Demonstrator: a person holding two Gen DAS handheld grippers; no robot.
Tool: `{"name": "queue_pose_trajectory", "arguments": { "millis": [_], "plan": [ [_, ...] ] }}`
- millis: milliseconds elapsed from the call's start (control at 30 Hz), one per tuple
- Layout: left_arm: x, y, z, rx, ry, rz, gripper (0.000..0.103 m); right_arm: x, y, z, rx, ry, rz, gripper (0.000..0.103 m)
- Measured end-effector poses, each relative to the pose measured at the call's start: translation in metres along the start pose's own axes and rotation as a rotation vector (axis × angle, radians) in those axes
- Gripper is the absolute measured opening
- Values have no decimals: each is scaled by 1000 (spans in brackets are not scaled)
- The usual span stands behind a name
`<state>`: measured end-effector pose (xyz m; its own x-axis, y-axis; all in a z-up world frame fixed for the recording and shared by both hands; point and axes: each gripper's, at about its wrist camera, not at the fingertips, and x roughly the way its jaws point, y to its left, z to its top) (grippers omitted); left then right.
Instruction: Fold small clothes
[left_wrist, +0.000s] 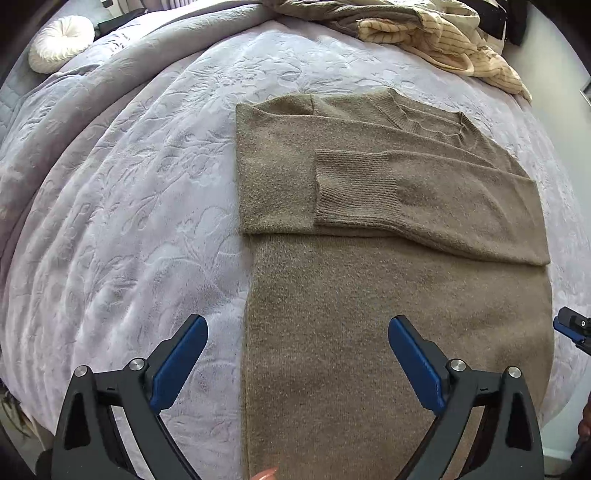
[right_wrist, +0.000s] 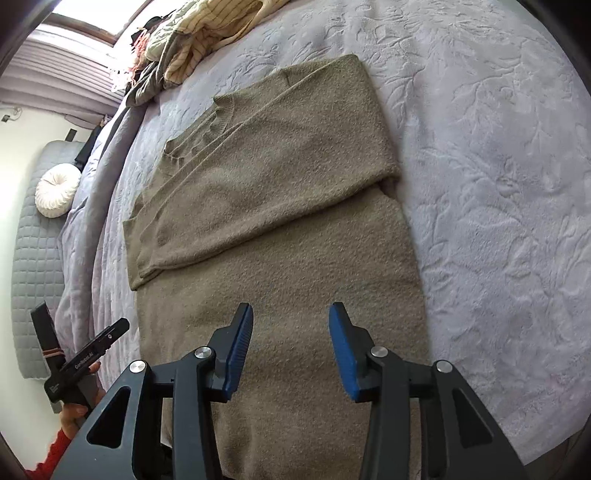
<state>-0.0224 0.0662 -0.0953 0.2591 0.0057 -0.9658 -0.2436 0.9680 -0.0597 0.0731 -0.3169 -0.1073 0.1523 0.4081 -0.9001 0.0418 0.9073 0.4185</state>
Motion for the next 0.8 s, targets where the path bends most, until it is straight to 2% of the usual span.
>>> {"name": "queue_pose_trajectory", "arguments": {
  "millis": [167, 300, 400, 433, 467, 500, 567, 633, 700, 800],
  "plan": [
    [-6, 0, -3, -3, 13, 8, 99, 5, -8, 15, 36, -36, -16, 51],
    [-7, 2, -5, -27, 30, 26, 98, 11, -38, 50, 190, -99, 40, 51],
    [-5, -3, -8, -12, 50, 42, 98, 26, -62, 71, 317, -93, 62, 51],
    [-4, -3, -8, -11, 56, 37, 98, 30, -69, 75, 351, -86, 76, 42],
    [-4, -5, -9, -11, 60, 33, 98, 32, -73, 77, 380, -85, 76, 13],
    [-4, -6, -9, -10, 62, 27, 98, 31, -76, 78, 397, -86, 71, 7],
    [-3, -10, -10, -4, 64, 10, 98, 25, -73, 78, 367, -107, 87, 6],
    [0, -13, -11, 0, 68, 6, 98, 26, -67, 80, 286, -106, 35, 6],
    [6, -16, -12, -1, 88, -4, 98, 36, -65, 81, 225, -64, -19, 6],
    [6, -21, -12, -7, 95, -13, 98, 32, -61, 81, 206, -58, -22, 7]
  ]
}}
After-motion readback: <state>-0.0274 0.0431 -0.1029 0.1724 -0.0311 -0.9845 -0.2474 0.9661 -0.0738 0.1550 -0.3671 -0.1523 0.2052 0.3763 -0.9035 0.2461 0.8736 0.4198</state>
